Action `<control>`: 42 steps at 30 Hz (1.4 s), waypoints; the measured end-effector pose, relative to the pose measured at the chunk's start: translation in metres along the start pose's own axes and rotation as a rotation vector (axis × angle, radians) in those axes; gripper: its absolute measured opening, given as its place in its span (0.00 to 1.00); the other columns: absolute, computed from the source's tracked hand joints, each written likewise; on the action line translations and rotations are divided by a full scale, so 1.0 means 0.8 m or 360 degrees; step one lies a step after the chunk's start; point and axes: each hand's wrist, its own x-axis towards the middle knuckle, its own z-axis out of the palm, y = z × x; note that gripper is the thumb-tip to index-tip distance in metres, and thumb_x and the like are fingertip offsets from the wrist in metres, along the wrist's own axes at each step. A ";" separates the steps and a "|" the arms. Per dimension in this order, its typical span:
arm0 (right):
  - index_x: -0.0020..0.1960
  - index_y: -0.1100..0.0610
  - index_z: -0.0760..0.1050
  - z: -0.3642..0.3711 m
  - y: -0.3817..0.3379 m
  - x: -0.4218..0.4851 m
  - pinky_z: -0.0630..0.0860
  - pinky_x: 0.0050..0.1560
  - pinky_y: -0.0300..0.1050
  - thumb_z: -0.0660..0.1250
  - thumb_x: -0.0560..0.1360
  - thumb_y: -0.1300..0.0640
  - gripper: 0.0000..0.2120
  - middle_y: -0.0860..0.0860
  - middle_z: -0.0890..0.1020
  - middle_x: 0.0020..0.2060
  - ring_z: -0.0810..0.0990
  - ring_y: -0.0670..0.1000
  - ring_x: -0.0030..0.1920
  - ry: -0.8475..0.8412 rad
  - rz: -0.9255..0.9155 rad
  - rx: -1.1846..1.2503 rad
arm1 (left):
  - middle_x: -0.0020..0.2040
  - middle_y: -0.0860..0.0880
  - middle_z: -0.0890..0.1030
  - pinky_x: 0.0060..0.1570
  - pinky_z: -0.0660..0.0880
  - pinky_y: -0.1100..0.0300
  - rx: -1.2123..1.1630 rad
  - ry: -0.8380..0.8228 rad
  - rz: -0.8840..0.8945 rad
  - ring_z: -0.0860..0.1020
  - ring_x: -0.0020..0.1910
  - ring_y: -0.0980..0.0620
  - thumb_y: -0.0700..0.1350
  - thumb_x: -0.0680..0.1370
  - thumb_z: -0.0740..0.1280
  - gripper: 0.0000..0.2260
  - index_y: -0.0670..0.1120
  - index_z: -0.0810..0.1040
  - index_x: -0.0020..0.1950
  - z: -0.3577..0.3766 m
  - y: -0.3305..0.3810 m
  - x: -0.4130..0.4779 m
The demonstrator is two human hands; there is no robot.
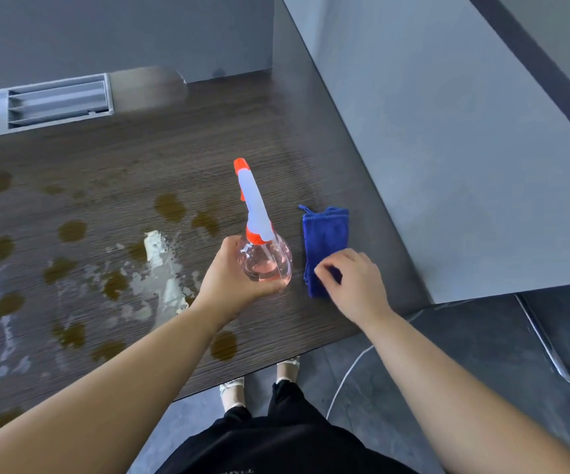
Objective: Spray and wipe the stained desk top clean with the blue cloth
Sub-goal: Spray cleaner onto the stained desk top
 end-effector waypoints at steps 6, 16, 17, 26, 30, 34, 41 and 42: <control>0.65 0.52 0.73 -0.024 0.010 0.099 0.69 0.57 0.49 0.61 0.78 0.57 0.15 0.49 0.70 0.65 0.66 0.54 0.63 -0.0599 0.0106 -0.0338 | 0.49 0.60 0.77 0.52 0.76 0.59 0.0061 -0.0027 0.0008 0.77 0.48 0.64 0.52 0.56 0.79 0.35 0.54 0.67 0.57 0.003 0.008 0.002; 0.71 0.36 0.53 -0.067 -0.049 0.055 0.57 0.73 0.46 0.72 0.69 0.54 0.39 0.45 0.57 0.75 0.56 0.44 0.74 -0.1020 0.0062 0.1271 | 0.52 0.57 0.79 0.52 0.79 0.57 0.0032 -0.0310 0.0032 0.80 0.50 0.59 0.47 0.59 0.81 0.34 0.52 0.68 0.59 0.021 0.018 0.000; 0.72 0.37 0.53 -0.072 -0.052 0.052 0.59 0.73 0.47 0.74 0.69 0.52 0.41 0.44 0.59 0.74 0.58 0.44 0.73 -0.1020 0.0003 0.1305 | 0.51 0.57 0.79 0.52 0.79 0.56 0.0065 -0.0361 0.0062 0.80 0.49 0.60 0.49 0.57 0.80 0.34 0.52 0.69 0.59 0.025 0.020 -0.002; 0.64 0.54 0.69 -0.104 -0.051 0.017 0.78 0.53 0.49 0.68 0.70 0.46 0.25 0.50 0.78 0.52 0.79 0.53 0.55 -0.0235 0.0315 0.1456 | 0.51 0.53 0.82 0.56 0.76 0.48 0.0223 -0.0946 0.0271 0.80 0.52 0.52 0.55 0.58 0.78 0.27 0.56 0.74 0.55 0.065 0.032 -0.016; 0.64 0.49 0.73 -0.117 -0.015 0.003 0.79 0.47 0.51 0.69 0.65 0.31 0.34 0.52 0.81 0.53 0.80 0.55 0.55 -0.0597 0.0699 0.1581 | 0.68 0.52 0.70 0.70 0.60 0.60 0.0824 -0.0832 0.0402 0.66 0.69 0.53 0.55 0.72 0.71 0.28 0.52 0.68 0.70 0.044 0.024 0.014; 0.56 0.48 0.77 -0.102 0.000 -0.009 0.79 0.46 0.54 0.66 0.75 0.45 0.12 0.55 0.83 0.47 0.80 0.55 0.52 -0.0754 0.1031 0.1536 | 0.75 0.51 0.56 0.70 0.58 0.48 0.1295 -0.0526 0.0358 0.50 0.74 0.47 0.57 0.75 0.65 0.30 0.55 0.58 0.75 0.038 0.013 0.046; 0.62 0.39 0.72 -0.068 0.000 -0.010 0.80 0.47 0.47 0.66 0.76 0.50 0.16 0.50 0.82 0.42 0.79 0.46 0.44 -0.0817 0.1125 0.1137 | 0.76 0.50 0.52 0.71 0.58 0.46 0.1388 -0.0373 0.0099 0.46 0.75 0.46 0.66 0.69 0.67 0.42 0.58 0.51 0.76 0.063 -0.006 0.057; 0.61 0.41 0.73 -0.066 0.000 -0.006 0.79 0.46 0.47 0.65 0.76 0.51 0.14 0.51 0.82 0.40 0.79 0.46 0.42 -0.0845 0.1150 0.1102 | 0.76 0.49 0.51 0.71 0.58 0.46 0.1383 -0.0346 0.0085 0.45 0.76 0.45 0.66 0.68 0.68 0.42 0.58 0.51 0.76 0.067 -0.005 0.057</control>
